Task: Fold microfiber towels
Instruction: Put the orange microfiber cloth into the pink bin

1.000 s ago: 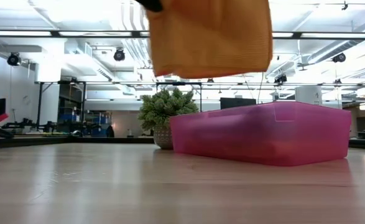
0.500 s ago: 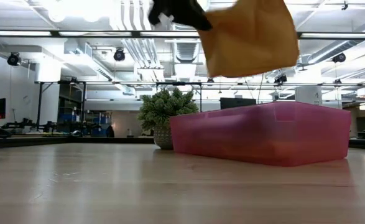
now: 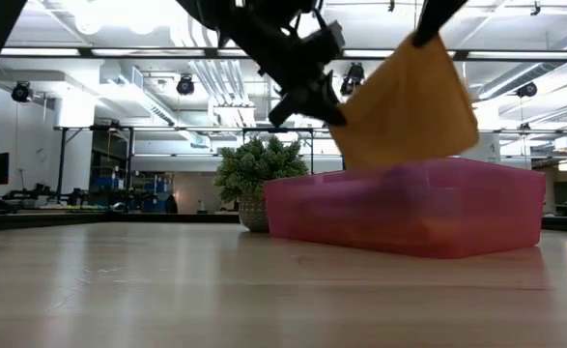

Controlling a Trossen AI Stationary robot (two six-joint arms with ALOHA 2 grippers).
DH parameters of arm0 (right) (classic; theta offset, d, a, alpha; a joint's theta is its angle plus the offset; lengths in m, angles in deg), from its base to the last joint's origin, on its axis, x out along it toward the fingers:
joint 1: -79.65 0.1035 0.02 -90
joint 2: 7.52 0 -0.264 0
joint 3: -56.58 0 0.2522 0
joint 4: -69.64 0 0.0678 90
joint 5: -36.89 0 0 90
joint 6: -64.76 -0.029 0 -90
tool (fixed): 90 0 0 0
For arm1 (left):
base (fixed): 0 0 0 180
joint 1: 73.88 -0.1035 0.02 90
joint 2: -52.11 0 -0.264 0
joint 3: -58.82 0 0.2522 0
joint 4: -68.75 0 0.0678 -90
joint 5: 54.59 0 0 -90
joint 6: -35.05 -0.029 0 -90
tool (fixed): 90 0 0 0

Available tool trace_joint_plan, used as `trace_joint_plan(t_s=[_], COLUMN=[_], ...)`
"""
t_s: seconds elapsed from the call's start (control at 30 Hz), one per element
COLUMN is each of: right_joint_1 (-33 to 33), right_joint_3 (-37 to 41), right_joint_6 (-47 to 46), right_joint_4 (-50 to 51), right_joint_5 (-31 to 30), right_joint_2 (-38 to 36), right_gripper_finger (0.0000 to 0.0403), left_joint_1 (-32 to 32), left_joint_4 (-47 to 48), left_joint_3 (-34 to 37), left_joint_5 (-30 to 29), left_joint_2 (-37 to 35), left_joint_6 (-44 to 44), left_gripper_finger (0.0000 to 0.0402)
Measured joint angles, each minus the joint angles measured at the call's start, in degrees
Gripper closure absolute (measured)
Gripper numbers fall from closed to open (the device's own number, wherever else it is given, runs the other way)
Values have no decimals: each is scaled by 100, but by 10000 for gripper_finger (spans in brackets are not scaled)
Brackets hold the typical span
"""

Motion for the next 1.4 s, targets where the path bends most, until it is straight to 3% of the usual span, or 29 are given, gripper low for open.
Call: trace_joint_plan(t_s=[0.23,0.53,0.9,1.1,1.4], right_joint_1=[0,31,66,74,96], right_joint_3=[705,1000,1105,1107,1107], right_joint_6=[-48,-32,-135,-182,-173], right_joint_4=[-931,-2068,-3001,-2930,-3011], right_joint_5=[449,1175,2182,2458,2462], right_joint_2=[273,457,672,871,817], right_gripper_finger=[391,391,385,329,236], left_joint_1=[-19,69,399,545,795], left_joint_4=[178,995,1264,1572,1898], left_joint_3=[9,53,286,273,289], left_joint_5=[5,94,91,-102,-379], left_joint_2=[282,161,119,-39,-336], left_joint_6=[46,367,367,363,446], left_gripper_finger=[400,394,257,214,209])
